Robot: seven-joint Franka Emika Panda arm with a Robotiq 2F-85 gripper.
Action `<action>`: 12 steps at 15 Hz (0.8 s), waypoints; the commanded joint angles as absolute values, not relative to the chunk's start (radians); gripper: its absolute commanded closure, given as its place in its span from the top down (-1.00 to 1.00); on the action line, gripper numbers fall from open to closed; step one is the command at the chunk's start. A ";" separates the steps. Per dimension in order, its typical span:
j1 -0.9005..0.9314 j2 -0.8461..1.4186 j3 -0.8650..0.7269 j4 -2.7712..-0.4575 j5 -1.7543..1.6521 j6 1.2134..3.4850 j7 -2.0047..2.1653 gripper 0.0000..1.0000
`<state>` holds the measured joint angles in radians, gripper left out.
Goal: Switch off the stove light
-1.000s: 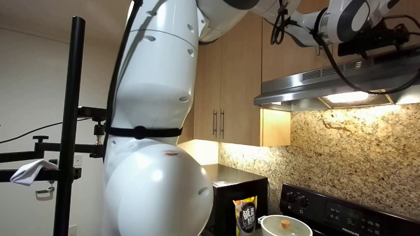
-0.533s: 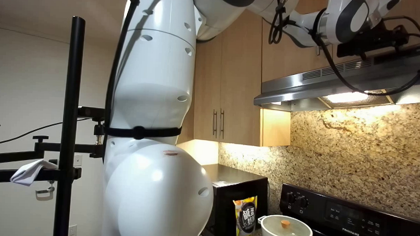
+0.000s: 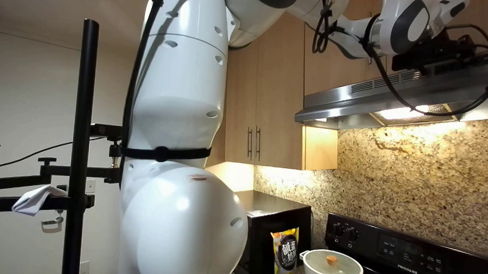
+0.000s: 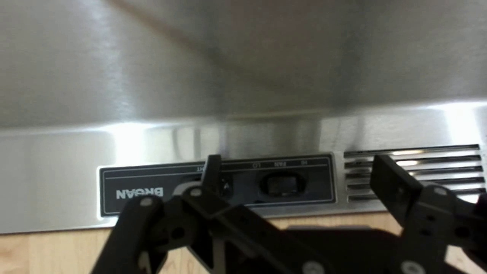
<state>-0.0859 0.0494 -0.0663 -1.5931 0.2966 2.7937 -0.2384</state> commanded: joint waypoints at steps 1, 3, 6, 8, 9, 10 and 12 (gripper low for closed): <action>-0.088 0.051 -0.070 -1.586 0.278 2.806 -0.243 1.00; -0.088 0.052 -0.073 -1.582 0.276 2.806 -0.244 1.00; -0.089 0.060 -0.078 -1.572 0.273 2.803 -0.243 1.00; -0.090 0.067 -0.080 -1.565 0.274 2.801 -0.243 1.00; -0.089 0.070 -0.080 -1.562 0.280 2.802 -0.244 1.00; -0.088 0.075 -0.080 -1.556 0.282 2.804 -0.243 1.00; -0.085 0.084 -0.077 -1.544 0.284 2.803 -0.245 1.00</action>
<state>-0.0869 0.0593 -0.0787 -1.5770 0.2912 2.7938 -0.2384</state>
